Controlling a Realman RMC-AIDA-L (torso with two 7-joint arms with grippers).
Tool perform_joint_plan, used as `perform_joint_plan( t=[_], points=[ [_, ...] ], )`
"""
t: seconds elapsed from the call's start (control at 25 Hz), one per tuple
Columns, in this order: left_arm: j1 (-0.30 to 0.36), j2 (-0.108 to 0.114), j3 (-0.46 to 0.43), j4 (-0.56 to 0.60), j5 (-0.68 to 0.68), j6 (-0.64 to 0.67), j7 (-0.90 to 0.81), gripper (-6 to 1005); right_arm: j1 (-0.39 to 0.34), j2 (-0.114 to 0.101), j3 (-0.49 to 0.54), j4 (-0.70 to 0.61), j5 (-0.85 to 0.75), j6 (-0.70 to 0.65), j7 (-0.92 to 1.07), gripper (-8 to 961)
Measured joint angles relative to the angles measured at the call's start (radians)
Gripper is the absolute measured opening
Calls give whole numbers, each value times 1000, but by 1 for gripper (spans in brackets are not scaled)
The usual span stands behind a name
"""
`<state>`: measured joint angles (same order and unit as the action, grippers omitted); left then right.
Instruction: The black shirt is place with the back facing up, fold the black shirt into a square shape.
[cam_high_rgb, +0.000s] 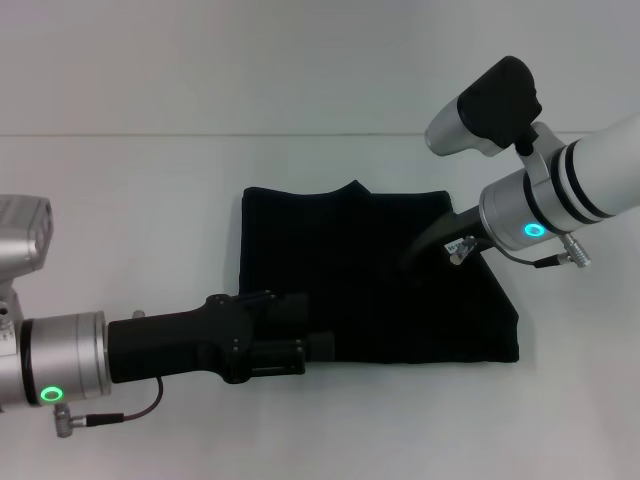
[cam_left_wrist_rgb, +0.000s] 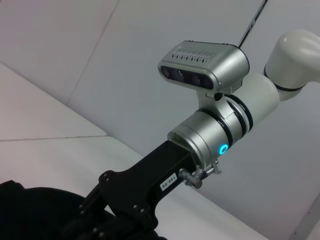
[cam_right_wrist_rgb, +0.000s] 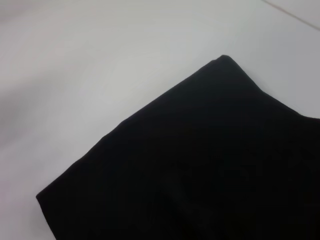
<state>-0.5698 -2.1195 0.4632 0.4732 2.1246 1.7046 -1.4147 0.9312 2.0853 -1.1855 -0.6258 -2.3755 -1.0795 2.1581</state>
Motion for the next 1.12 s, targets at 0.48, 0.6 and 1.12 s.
perform_joint_plan(
  t=[0.48,0.6,1.12],
  points=[
    [1,-2,0,-10,-1,-17,5,835,-23,0,10,-22,81,-32,-64,39],
    [1,-2,0,-11,-8,-19,5,835,-38,-7,26,-27,109,-31,-74,19],
    [-7,-6,0,-12,-11,-24,6,835,-158,-42,263,-66,111,8,-63,12]
  ],
)
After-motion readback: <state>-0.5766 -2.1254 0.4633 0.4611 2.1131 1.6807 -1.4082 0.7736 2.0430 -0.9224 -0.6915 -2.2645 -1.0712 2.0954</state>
